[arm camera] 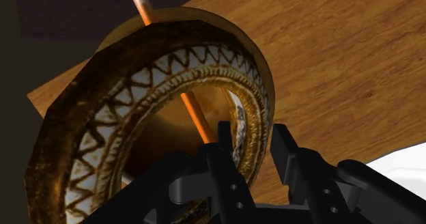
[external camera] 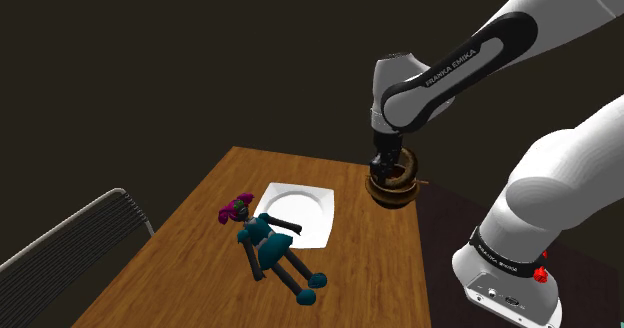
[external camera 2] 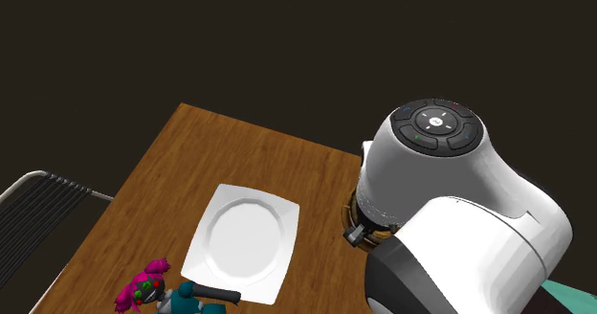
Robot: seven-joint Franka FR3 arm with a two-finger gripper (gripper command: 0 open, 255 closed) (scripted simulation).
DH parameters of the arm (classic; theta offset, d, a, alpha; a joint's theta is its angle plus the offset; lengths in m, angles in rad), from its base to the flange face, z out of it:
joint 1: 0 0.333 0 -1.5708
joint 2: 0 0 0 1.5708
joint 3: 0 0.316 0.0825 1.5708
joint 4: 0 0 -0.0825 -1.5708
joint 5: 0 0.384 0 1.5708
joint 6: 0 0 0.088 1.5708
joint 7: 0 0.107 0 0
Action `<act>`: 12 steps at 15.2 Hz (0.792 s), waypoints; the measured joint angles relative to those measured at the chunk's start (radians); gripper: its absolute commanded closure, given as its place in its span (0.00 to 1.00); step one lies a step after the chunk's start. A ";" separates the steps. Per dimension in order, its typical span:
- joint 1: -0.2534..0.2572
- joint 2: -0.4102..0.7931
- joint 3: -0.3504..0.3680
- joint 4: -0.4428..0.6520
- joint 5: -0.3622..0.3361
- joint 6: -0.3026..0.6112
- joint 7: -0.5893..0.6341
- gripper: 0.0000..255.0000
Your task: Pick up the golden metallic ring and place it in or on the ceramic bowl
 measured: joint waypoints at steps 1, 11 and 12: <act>0.000 0.005 0.000 -0.004 0.000 0.001 0.001 0.00; 0.002 -0.079 -0.003 0.056 -0.001 -0.150 0.004 0.00; 0.001 -0.084 -0.004 0.060 -0.002 -0.161 0.002 0.00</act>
